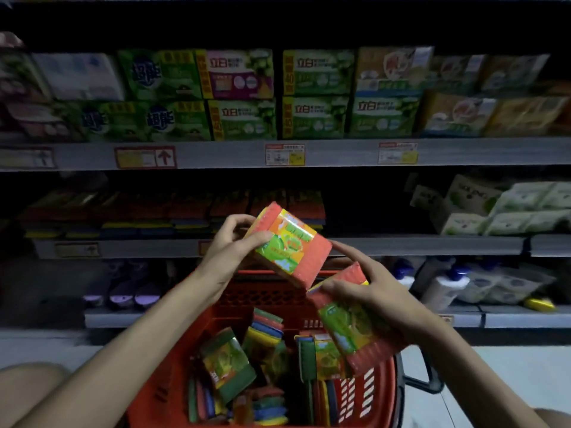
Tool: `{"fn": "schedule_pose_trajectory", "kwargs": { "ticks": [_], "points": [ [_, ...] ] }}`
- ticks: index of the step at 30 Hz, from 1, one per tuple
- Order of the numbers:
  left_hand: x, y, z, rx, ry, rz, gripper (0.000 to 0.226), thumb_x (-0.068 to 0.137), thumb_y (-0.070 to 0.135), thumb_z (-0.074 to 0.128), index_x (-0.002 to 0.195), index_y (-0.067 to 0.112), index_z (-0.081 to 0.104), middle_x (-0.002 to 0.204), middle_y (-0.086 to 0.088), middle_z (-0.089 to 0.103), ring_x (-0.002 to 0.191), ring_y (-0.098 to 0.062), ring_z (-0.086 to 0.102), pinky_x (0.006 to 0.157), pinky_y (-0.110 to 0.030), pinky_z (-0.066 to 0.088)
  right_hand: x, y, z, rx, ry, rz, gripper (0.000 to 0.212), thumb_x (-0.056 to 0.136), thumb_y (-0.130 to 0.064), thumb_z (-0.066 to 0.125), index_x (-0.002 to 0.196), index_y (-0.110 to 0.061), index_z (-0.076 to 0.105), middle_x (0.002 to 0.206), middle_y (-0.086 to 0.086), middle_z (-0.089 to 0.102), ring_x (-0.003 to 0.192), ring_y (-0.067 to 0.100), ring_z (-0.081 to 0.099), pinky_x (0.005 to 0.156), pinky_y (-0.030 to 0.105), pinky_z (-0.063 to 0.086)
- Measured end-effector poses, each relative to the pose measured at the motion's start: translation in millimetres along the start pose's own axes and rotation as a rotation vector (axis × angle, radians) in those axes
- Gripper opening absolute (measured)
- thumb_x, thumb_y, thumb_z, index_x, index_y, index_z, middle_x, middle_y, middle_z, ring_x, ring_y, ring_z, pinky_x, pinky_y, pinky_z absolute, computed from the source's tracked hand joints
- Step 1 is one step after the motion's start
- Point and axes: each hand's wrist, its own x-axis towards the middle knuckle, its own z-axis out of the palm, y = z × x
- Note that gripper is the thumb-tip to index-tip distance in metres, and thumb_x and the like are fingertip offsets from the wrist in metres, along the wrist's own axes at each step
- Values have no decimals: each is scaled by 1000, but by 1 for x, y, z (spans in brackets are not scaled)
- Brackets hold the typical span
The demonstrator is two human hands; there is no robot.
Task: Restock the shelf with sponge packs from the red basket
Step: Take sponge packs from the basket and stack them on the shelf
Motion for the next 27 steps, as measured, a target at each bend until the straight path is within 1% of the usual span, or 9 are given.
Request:
{"fn": "schedule_pose_trajectory", "kwargs": {
  "ticks": [5,9,11,14,16,18,21,23,27],
  "points": [
    [22,10,37,-99,45,19,54,58,49,87,108,32,73,109,-9,76,105,-28,72,88,-41,55,8,13,3,99,160,-48,47,77,-40,81,117,-21,66,110,-2,75,99,18,75,86,39,62],
    [27,5,79,-131,122,29,51,79,28,86,118,16,57,116,-14,73,91,-17,75,73,-33,61,9,26,2,229,209,-27,41,75,-39,83,106,-16,69,106,5,77,94,26,76,81,43,62],
    [23,-1,98,-117,116,44,45,83,20,83,115,11,53,115,-16,72,96,-21,74,78,-35,60,7,31,1,285,246,-25,40,74,-38,81,107,-17,71,100,7,78,88,27,77,76,41,62],
    [14,-12,114,-55,80,106,40,86,10,78,121,13,58,119,-9,69,114,-25,67,94,-34,55,5,39,-9,361,303,-15,39,74,-37,80,109,-19,73,99,10,79,89,31,77,81,47,63],
    [10,-19,117,32,61,138,42,90,16,76,128,26,61,124,4,61,115,-13,64,97,-26,54,4,41,-17,413,304,-15,37,75,-36,79,111,-26,75,101,11,79,92,34,76,84,49,62],
    [5,-22,122,156,95,135,47,92,31,73,134,45,59,125,10,47,111,5,54,93,-9,45,4,45,-21,436,288,-24,38,78,-35,77,115,-29,75,105,10,78,95,35,76,87,50,61],
    [0,-26,135,169,168,143,48,92,36,72,136,48,57,118,10,43,97,21,51,78,3,40,4,50,-20,471,283,-22,46,78,-34,77,122,-27,72,107,11,78,96,35,76,90,53,60],
    [-2,-30,145,145,228,173,44,89,35,77,129,43,63,117,11,51,98,19,54,78,-1,44,6,53,-19,504,274,-10,48,77,-34,77,124,-28,70,107,12,78,95,37,76,89,56,60],
    [5,-37,160,52,391,191,32,77,35,88,102,31,67,102,11,71,92,1,67,75,-18,54,15,58,-22,616,279,17,44,77,-34,77,121,-31,72,108,17,77,95,42,74,85,53,61]
  ]
}}
